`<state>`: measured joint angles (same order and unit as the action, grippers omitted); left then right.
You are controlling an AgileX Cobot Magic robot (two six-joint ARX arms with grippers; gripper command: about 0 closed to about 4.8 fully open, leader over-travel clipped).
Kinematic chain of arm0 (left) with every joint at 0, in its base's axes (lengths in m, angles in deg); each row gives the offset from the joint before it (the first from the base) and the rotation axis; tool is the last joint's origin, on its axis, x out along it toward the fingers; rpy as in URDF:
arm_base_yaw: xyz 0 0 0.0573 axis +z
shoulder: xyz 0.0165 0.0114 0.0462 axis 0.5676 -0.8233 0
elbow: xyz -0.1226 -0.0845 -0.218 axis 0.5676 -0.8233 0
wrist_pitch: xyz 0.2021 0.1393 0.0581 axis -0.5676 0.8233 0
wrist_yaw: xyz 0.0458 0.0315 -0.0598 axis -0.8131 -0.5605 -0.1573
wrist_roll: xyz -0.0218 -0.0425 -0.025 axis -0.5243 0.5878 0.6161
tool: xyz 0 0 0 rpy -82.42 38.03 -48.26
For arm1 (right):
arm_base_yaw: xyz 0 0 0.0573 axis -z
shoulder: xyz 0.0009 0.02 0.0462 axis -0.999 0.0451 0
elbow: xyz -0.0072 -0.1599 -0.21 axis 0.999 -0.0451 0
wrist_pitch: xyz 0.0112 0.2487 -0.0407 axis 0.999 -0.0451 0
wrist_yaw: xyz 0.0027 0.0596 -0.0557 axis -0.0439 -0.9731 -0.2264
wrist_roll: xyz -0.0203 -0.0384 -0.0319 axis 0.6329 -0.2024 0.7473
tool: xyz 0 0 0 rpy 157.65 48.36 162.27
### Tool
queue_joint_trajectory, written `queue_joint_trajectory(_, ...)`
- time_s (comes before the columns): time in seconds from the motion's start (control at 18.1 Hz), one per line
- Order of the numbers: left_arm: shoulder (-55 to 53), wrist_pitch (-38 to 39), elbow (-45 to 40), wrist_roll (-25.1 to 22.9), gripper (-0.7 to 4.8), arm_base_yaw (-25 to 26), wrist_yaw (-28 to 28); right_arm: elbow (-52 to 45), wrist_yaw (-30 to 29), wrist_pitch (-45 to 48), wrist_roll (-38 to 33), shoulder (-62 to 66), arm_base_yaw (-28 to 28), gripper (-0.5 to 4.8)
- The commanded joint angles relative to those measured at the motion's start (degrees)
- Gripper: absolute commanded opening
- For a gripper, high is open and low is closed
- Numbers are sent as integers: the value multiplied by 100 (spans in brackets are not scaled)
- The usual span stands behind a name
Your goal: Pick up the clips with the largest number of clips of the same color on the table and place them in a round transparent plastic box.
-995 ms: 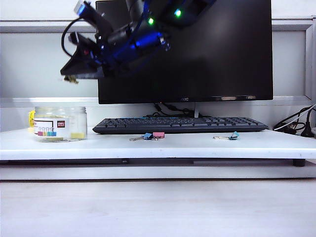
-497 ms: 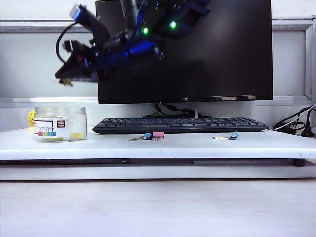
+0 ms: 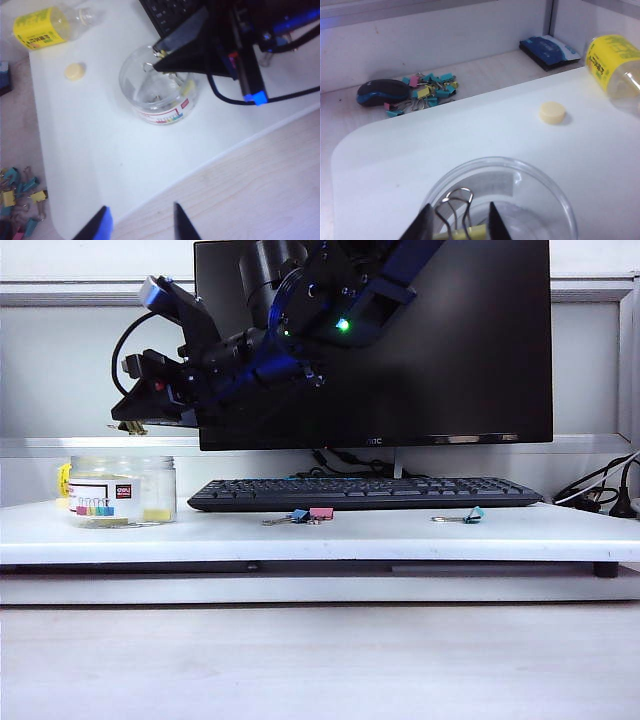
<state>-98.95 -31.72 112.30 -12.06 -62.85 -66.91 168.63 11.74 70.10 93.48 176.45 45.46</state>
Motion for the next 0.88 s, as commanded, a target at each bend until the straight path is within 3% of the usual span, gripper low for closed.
queue_joint_trajectory(0.06, 11, -39, 13, -2, 175, -4, 31, 31, 28, 166, 15, 37, 35, 39)
queue_joint_trajectory(0.44, 11, -33, 13, -2, 175, -4, 31, 33, 96, 225, 35, 37, 118, 46)
queue_joint_trajectory(0.55, 11, -20, 13, 0, 175, -4, 33, 33, 127, 227, 55, 37, 118, 86)
queue_joint_trajectory(0.88, 11, -13, 13, 22, 175, -4, 35, 33, 127, 227, 57, 37, 118, 112)
